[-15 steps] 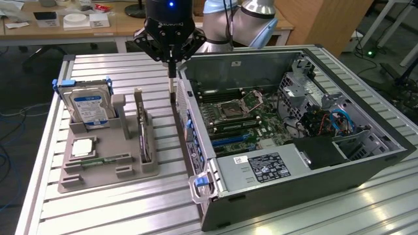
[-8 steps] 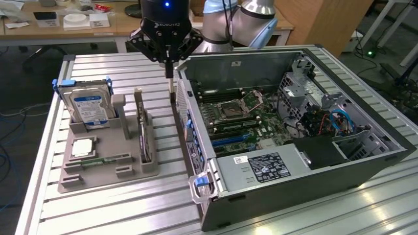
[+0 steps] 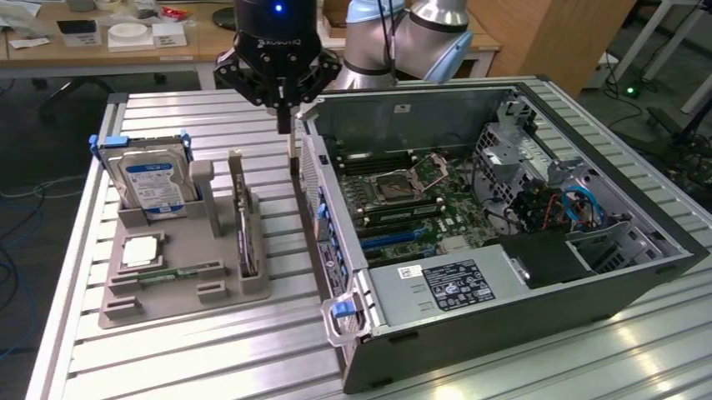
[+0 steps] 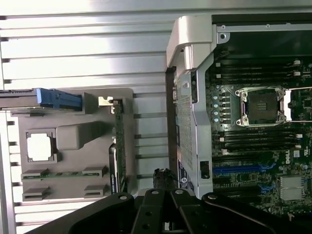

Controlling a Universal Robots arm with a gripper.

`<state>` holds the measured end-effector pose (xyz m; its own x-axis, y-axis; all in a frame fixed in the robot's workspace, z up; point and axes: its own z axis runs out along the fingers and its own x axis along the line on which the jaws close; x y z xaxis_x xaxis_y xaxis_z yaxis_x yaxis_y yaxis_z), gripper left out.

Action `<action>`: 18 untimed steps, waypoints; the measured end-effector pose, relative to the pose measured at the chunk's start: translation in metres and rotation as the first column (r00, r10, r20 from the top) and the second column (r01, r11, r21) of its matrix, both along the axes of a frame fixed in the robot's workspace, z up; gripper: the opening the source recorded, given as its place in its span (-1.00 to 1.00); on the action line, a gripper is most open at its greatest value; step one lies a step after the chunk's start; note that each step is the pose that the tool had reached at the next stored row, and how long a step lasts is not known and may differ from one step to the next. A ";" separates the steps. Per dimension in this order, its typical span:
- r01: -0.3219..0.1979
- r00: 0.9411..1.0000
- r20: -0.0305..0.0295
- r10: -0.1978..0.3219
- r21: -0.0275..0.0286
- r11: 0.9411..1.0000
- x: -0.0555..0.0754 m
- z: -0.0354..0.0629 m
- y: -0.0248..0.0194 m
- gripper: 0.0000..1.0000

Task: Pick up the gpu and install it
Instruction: 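Reach for the gpu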

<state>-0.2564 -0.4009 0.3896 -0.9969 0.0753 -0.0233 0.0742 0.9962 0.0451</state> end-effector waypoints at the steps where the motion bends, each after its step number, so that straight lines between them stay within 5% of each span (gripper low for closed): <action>1: 0.000 1.000 0.000 0.000 0.000 1.000 -0.001 0.0000 0.0000 -0.79; 18: 0.000 1.000 0.000 0.000 0.000 1.000 -0.012 -0.0008 -0.0003 -0.79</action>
